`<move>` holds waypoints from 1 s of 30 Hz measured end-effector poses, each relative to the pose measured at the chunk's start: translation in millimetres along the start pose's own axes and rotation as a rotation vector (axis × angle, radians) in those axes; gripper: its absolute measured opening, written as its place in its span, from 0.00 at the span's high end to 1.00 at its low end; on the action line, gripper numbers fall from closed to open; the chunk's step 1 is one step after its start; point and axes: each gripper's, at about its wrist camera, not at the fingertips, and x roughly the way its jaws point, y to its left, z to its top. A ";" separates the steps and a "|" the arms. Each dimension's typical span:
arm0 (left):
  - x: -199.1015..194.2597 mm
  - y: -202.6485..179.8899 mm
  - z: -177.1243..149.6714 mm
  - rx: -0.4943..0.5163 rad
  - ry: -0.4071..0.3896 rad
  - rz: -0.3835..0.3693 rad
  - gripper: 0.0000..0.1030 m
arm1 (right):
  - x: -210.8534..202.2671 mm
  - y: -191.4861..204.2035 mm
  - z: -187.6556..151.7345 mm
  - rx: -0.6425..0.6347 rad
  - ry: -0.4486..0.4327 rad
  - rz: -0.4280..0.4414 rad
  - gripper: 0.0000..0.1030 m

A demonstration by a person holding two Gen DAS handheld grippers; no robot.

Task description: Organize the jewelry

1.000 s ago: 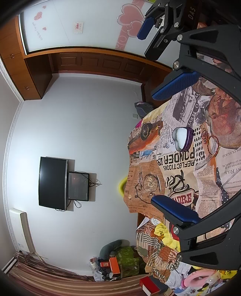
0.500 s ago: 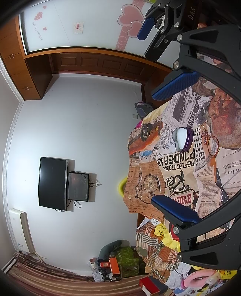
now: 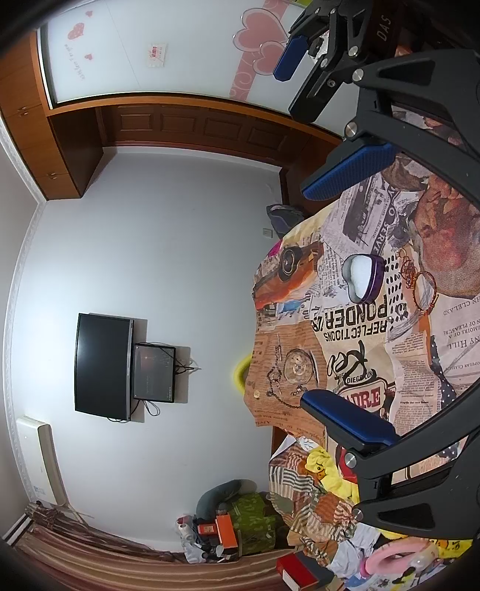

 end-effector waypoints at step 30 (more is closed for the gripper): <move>135.9 53.6 -96.8 -0.046 0.462 0.055 0.26 | 110.6 -17.1 -65.2 -0.006 0.368 -0.017 0.01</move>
